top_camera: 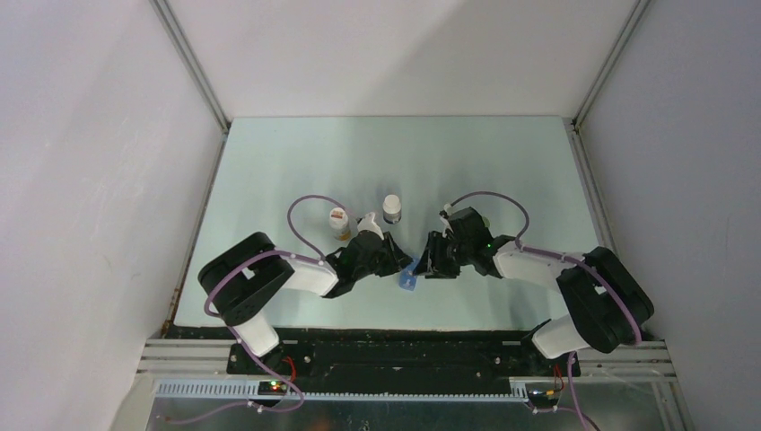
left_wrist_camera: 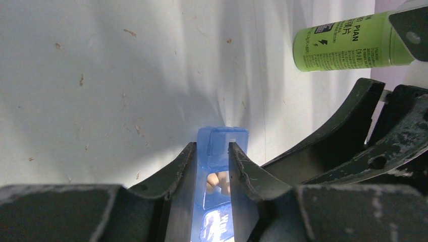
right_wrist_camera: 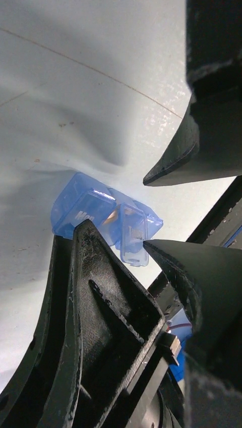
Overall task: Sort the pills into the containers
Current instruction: Close the pill container at the center of the board.
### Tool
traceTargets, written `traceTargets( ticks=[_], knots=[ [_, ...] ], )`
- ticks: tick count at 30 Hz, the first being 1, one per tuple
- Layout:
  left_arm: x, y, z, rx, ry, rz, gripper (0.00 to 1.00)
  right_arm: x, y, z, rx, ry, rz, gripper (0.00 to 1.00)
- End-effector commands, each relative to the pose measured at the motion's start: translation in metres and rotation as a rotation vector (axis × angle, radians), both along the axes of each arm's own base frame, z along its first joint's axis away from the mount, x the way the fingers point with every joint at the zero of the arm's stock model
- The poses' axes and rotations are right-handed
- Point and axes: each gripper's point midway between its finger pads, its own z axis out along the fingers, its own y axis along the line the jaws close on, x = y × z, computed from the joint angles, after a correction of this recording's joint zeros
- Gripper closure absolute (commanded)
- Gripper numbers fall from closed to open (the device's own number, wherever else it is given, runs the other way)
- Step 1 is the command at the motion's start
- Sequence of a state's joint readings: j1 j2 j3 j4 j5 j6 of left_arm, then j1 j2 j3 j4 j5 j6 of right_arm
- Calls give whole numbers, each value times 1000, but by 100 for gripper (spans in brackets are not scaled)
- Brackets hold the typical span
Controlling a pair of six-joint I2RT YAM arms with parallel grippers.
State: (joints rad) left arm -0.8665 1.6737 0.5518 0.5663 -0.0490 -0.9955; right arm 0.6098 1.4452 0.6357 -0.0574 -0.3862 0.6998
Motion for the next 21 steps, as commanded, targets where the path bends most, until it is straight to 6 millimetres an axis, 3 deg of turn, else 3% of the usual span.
traceTargets(
  ticks=[1,5,12,18,21],
  knots=[
    [8,-8,24,-43,-33,23,67,6,10,0,18,-32,4,52],
    [10,-8,37,-60,-48,33,63,10,10,-1,16,-42,-11,51],
    [15,-5,63,-63,-102,42,48,10,8,-4,1,-38,-15,51],
    [14,-1,66,-23,-146,7,43,12,8,-4,4,-40,-27,51],
    [12,8,58,62,-187,-33,40,14,7,-5,1,-40,-37,51]
  ],
)
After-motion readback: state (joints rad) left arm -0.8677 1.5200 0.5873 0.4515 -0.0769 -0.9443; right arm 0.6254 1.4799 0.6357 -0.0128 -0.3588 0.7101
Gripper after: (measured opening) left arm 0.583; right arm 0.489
